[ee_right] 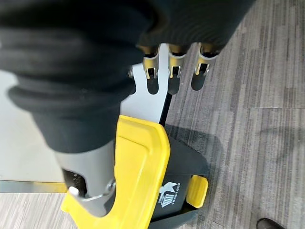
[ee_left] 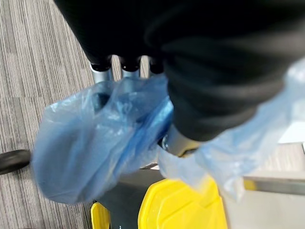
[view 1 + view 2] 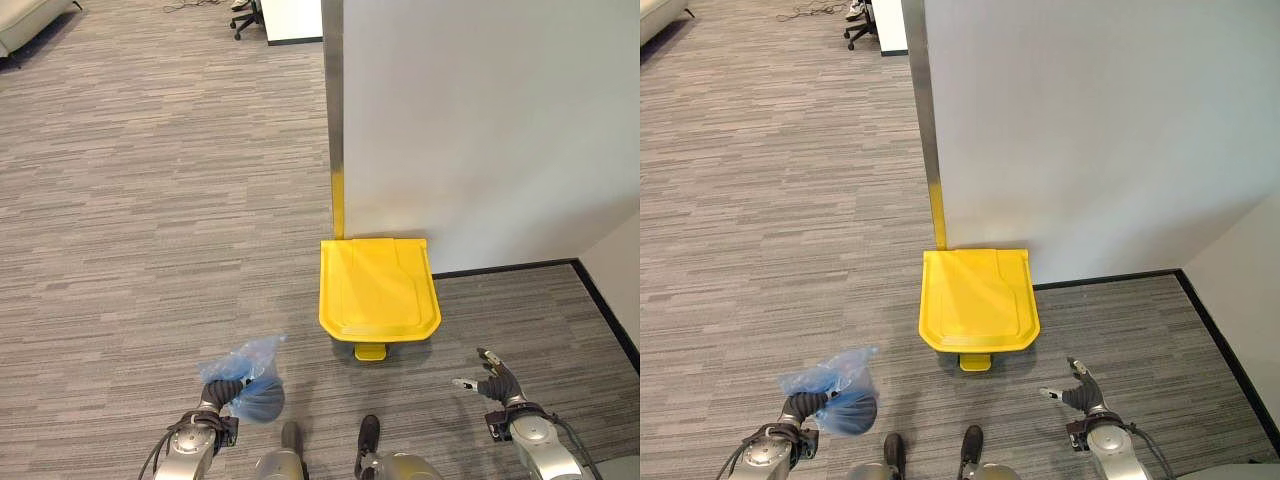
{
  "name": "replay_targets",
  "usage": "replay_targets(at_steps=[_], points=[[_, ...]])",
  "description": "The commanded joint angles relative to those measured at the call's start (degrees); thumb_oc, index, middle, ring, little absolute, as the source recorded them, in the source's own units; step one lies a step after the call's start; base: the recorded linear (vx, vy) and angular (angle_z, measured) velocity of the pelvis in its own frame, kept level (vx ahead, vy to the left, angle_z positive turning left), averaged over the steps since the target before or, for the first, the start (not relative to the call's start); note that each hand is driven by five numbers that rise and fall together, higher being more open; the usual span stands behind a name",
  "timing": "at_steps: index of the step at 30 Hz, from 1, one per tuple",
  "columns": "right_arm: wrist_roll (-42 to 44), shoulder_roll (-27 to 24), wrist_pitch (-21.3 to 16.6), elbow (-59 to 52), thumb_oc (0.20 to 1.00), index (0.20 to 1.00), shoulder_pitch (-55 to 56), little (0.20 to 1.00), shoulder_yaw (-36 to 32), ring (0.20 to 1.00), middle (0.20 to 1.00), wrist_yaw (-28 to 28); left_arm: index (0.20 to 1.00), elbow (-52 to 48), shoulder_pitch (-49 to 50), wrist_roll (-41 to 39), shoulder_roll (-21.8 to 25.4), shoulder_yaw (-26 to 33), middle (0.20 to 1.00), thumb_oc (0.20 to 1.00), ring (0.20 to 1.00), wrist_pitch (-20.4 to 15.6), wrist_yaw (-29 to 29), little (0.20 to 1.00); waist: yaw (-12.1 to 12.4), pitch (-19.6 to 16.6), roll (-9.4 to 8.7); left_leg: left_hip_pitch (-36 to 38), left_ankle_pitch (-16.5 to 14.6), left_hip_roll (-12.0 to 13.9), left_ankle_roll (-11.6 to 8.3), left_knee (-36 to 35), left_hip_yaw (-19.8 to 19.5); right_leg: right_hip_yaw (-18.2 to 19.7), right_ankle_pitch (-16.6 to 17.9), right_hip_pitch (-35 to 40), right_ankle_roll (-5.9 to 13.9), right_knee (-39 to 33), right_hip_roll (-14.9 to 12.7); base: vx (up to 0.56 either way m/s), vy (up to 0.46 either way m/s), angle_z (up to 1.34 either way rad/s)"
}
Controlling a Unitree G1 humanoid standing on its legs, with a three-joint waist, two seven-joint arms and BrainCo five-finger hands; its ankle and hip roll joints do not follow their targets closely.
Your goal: Gather garbage on tea table into small bin, then transfer packed bag to large trash can.
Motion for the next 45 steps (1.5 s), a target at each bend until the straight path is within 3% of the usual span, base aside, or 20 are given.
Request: replay_targets(at_steps=[1, 9, 19, 24, 26, 28, 29, 31, 34, 37, 39, 41, 45], points=[[1.0, -0.2, -2.4, -0.4, 1.000, 1.000, 0.0, 1.000, -0.7, 1.000, 1.000, -0.8, 0.200, -2.0, 0.6, -1.6, 2.6, 1.9, 0.200, 0.200, 0.200, -2.3, 0.5, 0.200, 0.2, -1.3, -1.04, 2.9, -6.4, -1.9, 0.54, 3.0, 0.7, 1.2, -8.3, 1.4, 7.48, 1.7, -3.1, 0.07, 0.033, -0.21], [0.9, 0.8, -1.7, 1.4, 1.000, 1.000, 0.3, 1.000, -0.5, 1.000, 1.000, -0.5, 0.200, -2.2, 1.9, -1.5, 2.9, 2.5, 0.200, 0.200, 0.200, -2.0, 0.7, 0.200, 0.3, -2.3, -1.37, 7.0, -7.4, -3.1, 1.86, -0.5, 0.5, 3.1, -8.4, 2.6, 8.10, 1.8, -2.9, 0.06, 0.060, -0.09], [0.8, 1.3, -1.2, 2.0, 1.000, 1.000, -1.0, 1.000, -0.4, 1.000, 1.000, -0.4, 0.200, -2.1, 1.5, -2.0, 3.8, 3.1, 0.200, 0.200, 0.200, -2.2, 1.3, 0.200, 0.9, -2.1, -1.68, 6.5, -9.7, -4.9, 3.75, 0.6, -0.6, 5.7, -8.0, 0.5, 9.57, 4.4, -4.3, 0.02, 0.103, -0.13], [0.5, 1.6, -0.9, 2.1, 1.000, 1.000, -2.5, 1.000, 0.2, 1.000, 1.000, -0.5, 0.200, -1.9, 0.4, -2.1, 5.0, 2.9, 0.200, 0.200, 0.200, -2.3, 1.8, 0.200, 1.6, -0.9, -1.64, 4.6, -10.3, -7.1, 5.00, 1.7, -3.5, 7.8, -8.1, -3.1, 10.71, 9.0, -5.3, -0.01, 0.151, -0.27], [0.7, 2.1, -1.0, 1.6, 1.000, 1.000, -2.4, 1.000, -0.2, 1.000, 1.000, -0.5, 0.200, -2.3, 0.6, -1.9, 5.6, 3.2, 0.200, 0.200, 0.200, -2.2, 1.7, 0.200, 1.7, -0.5, -1.20, 5.0, -10.8, -8.1, 6.05, 1.5, -4.1, 8.5, -8.9, -5.4, 11.49, 14.2, -5.8, 0.05, 0.178, -0.24], [0.9, 2.3, -1.1, 1.5, 1.000, 1.000, -2.5, 1.000, -0.3, 1.000, 1.000, -0.5, 0.200, -2.0, 0.4, -1.6, 5.9, 3.4, 0.200, 0.200, 0.200, -2.1, 1.7, 0.200, 1.5, 0.0, -0.90, 6.0, -11.3, -8.5, 6.42, 1.4, -4.5, 8.5, -8.0, -7.7, 11.67, 17.4, -5.9, 0.09, 0.114, -0.10], [0.8, 1.9, -1.1, 1.2, 1.000, 1.000, -2.9, 1.000, -0.2, 1.000, 1.000, -0.7, 0.200, -2.2, 0.2, -1.8, 5.9, 3.6, 0.200, 0.200, 0.200, -2.3, 1.9, 0.200, 1.1, 0.7, -0.71, 7.5, -12.0, -9.1, 6.74, 0.7, -4.8, 8.1, -5.9, -10.9, 11.57, 17.7, -5.7, 0.12, 0.090, 0.00], [0.6, 1.6, -1.0, 0.5, 1.000, 1.000, -3.2, 1.000, -0.1, 1.000, 1.000, -0.9, 0.200, -1.8, 0.0, -1.9, 6.0, 3.6, 0.200, 0.200, 0.200, -2.4, 2.0, 0.200, 0.4, 1.4, -0.50, 9.9, -13.0, -9.8, 6.86, -0.2, -4.8, 4.9, -3.2, -14.1, 11.92, 13.5, -6.2, 0.20, 0.048, -0.15], [0.1, 1.3, -0.9, 0.2, 1.000, 1.000, -2.9, 1.000, -0.3, 1.000, 1.000, -0.8, 0.200, -1.3, -0.8, -1.9, 5.8, 3.5, 0.200, 0.200, 0.200, -2.9, 2.0, 0.200, -0.9, 2.2, -0.56, 11.8, -15.1, -10.5, 6.31, 1.2, -5.5, 0.9, -1.7, -16.6, 13.13, 6.8, -6.5, 0.27, -0.019, 0.16], [0.4, 1.1, -1.0, 0.3, 1.000, 1.000, -2.2, 1.000, -1.0, 1.000, 1.000, -1.0, 0.200, -1.2, -1.6, -1.5, 5.5, 3.1, 0.200, 0.200, 0.200, -3.1, 2.0, 0.200, -1.9, 2.2, -0.93, 12.3, -18.1, -11.4, 5.85, 4.3, -7.0, 2.1, -0.2, -16.7, 13.62, 4.9, -6.9, 0.21, -0.066, 0.48], [1.7, 1.2, -1.4, 0.9, 1.000, 1.000, -1.8, 1.000, -2.0, 1.000, 1.000, -1.5, 0.200, -0.9, -1.7, -1.7, 4.8, 2.8, 0.200, 0.200, 0.200, -3.2, 1.9, 0.200, -2.3, 1.2, -1.52, 12.7, -20.5, -11.5, 5.05, 7.2, -7.6, 2.4, 2.0, -15.6, 12.90, 4.9, -8.2, 0.32, -0.125, 0.50], [2.3, 0.9, -1.6, 1.1, 1.000, 1.000, -1.7, 1.000, -2.8, 1.000, 1.000, -1.9, 0.200, -0.5, -1.5, -1.9, 4.2, 2.7, 0.200, 0.200, 0.200, -2.9, 1.8, 0.200, -2.8, 0.2, -1.19, 13.7, -21.6, -9.7, 4.62, 7.1, -7.4, 1.8, 2.6, -14.9, 12.61, 5.2, -8.1, 0.28, -0.141, 0.47], [2.9, 0.3, -1.8, 0.9, 1.000, 1.000, -1.9, 1.000, -3.1, 1.000, 1.000, -2.1, 0.200, -0.5, -2.0, -1.6, 4.2, 2.1, 0.200, 0.200, 0.200, -2.9, 1.5, 0.200, -3.4, -0.7, -0.57, 14.5, -20.6, -9.0, 4.37, 4.5, -7.1, 2.1, 2.7, -14.5, 12.55, 4.0, -6.6, 0.09, -0.059, -0.01]])
